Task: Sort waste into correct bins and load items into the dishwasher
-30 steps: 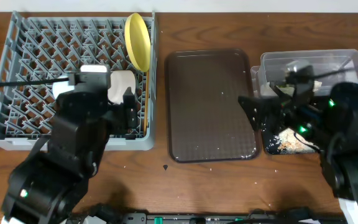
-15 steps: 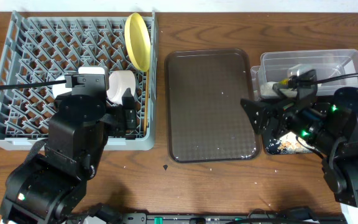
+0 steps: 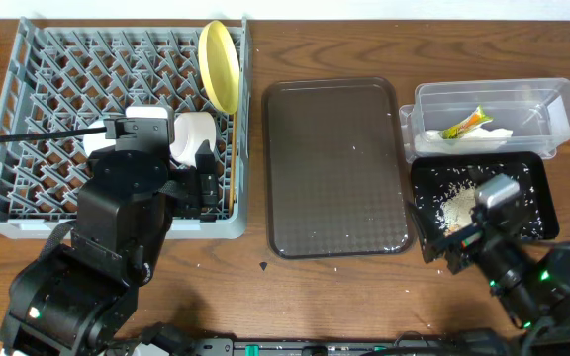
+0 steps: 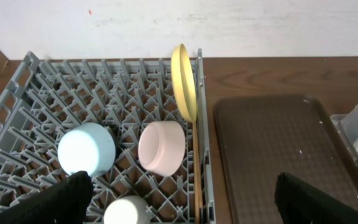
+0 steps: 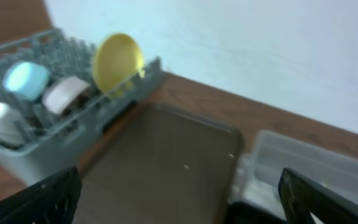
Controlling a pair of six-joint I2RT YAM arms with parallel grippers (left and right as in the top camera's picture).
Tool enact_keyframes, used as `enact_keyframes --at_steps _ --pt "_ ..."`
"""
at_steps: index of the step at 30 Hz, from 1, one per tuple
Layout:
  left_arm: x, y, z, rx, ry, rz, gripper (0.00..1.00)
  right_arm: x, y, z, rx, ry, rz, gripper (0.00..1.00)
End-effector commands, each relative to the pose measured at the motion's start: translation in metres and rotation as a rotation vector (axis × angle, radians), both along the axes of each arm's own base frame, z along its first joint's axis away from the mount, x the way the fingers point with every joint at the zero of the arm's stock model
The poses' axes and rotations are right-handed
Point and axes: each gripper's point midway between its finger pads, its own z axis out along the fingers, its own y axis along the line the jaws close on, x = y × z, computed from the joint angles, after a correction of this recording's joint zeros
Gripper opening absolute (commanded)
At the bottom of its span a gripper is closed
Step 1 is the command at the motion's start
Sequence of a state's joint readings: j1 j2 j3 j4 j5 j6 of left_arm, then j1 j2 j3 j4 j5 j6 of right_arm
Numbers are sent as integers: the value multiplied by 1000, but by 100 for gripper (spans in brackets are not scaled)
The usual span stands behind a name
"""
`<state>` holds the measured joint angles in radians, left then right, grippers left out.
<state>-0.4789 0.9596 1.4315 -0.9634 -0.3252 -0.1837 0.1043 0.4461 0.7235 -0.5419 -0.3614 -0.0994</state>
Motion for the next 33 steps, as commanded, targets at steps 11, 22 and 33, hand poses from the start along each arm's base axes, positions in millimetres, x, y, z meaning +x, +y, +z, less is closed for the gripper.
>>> enact_keyframes --at_steps 11,22,33 --pt "-1 0 6 -16 -12 2 95 6 -17 -100 -14 -234 -79 99" --pt "-1 0 6 -16 -12 2 95 14 -17 -119 -11 -264 -78 99" --pt "-1 0 6 -17 -12 2 95 14 -17 -127 -14 -230 -78 99"
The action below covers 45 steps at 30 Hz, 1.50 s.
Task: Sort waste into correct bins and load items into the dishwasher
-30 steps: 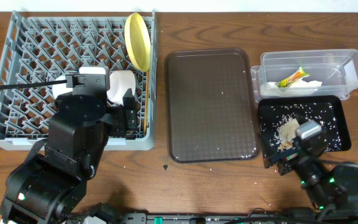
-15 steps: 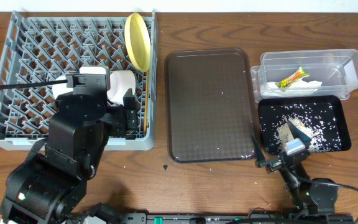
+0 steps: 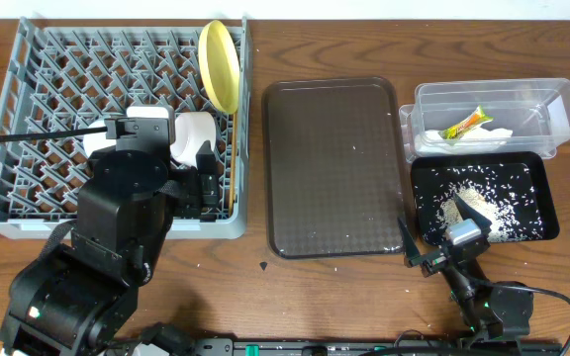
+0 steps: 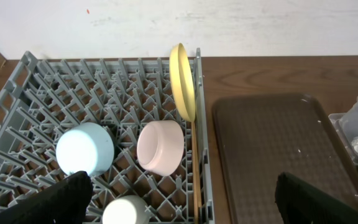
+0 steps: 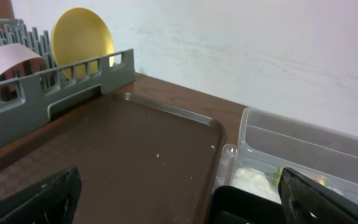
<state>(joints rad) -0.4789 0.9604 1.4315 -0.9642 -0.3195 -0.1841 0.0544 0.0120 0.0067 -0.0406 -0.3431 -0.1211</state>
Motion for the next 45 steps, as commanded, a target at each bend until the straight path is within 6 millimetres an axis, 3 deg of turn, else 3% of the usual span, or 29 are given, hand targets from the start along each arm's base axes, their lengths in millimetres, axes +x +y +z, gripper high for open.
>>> enact_keyframes --at_steps 1,15,20,26,32,36,37,39,45 --pt "-1 1 6 -14 -15 6 95 1 -3 -1 -7 -2 -14 99" --pt "-1 1 6 -14 -15 6 95 1 -3 -1 -7 -2 -14 99" --pt "-3 14 4 18 -23 58 95 1 -3 -1 -7 -2 -14 99" --pt "22 38 -14 -107 -119 205 95 1 -3 -1 -7 -2 -14 99" --pt "48 48 -33 -276 -336 144 95 1 -3 -1 -7 -2 -14 99" --pt "41 56 -60 -288 -400 151 95 1 -3 -1 -7 -2 -14 99" --pt "32 60 -76 -285 -396 163 95 1 -3 -1 -7 -2 -14 99" --pt "21 66 -89 -279 -410 185 95 1 -3 -1 -7 -2 -14 99" --pt "-13 87 -106 -271 -527 258 95 1 -3 -1 -7 -2 -14 99"
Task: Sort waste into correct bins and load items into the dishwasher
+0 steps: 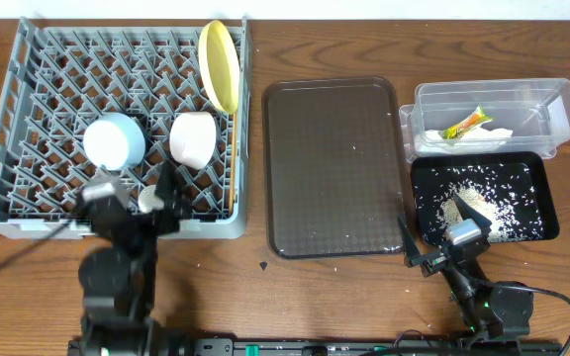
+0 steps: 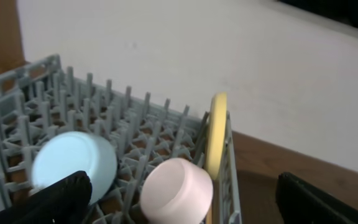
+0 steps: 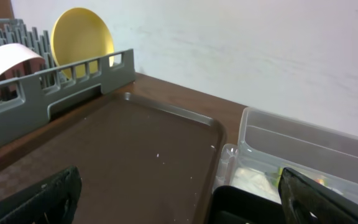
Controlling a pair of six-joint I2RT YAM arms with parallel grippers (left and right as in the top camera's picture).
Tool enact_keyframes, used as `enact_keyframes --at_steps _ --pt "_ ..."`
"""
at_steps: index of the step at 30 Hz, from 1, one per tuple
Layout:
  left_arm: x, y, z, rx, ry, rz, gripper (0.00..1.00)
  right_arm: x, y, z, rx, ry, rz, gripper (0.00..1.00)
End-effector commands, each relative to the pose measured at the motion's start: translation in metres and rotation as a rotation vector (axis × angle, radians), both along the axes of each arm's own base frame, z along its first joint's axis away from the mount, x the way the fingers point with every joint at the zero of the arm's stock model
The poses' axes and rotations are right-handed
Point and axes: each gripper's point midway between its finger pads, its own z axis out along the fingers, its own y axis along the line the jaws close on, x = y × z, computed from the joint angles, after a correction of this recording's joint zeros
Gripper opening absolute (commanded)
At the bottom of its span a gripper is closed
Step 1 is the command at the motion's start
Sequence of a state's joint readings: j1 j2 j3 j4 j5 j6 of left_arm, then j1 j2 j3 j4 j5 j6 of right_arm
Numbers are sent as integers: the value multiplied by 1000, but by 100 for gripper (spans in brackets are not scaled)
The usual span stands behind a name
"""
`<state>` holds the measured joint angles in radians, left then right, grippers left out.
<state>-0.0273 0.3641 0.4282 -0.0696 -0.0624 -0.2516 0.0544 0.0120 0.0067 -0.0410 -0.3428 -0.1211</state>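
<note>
The grey dish rack (image 1: 28,213) holds a blue bowl (image 1: 115,139), a pink cup (image 1: 193,138), an upright yellow plate (image 1: 219,65) and a small white cup (image 1: 146,200). My left gripper (image 1: 135,190) sits low at the rack's front edge, open and empty. In its wrist view (image 2: 182,190) the pink cup (image 2: 176,190) and blue bowl (image 2: 73,165) lie just ahead. My right gripper (image 1: 431,225) rests low at the table's front, open and empty (image 3: 179,190), facing the brown tray (image 3: 123,149). The brown tray (image 1: 336,163) is bare apart from crumbs.
A clear bin (image 1: 552,99) at the back right holds a green-and-orange wrapper (image 1: 466,123) and white paper. In front of it a black bin (image 1: 542,222) holds scattered rice. A white wall runs behind the table.
My left arm was over the front of the rack, hiding the blue bowl and small cup. Now it sits low at the rack's front edge. The right arm has not moved.
At first my left arm was over the rack's front and my right gripper was above the black bin. Then the right arm was low at the table's front edge. Now the left arm is low as well, and both grippers are open and empty.
</note>
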Motion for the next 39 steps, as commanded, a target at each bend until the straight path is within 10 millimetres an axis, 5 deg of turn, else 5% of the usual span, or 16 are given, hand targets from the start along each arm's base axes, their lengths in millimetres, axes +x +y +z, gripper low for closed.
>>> enact_keyframes --at_steps 1,6,18,27,39 --pt "-19 14 -3 -4 -86 59 95 1 -3 0 -7 -3 -14 99" --pt "-29 21 -32 -3 -126 90 95 1 -3 0 -7 -3 -13 99" --pt "-14 18 -98 -5 -43 70 95 1 -3 0 -7 -3 -13 99" --pt "-17 17 -124 -6 64 70 95 1 -3 0 -7 -3 -13 99" --pt "-16 17 -124 -6 64 70 95 1 -3 0 -7 -3 -14 99"
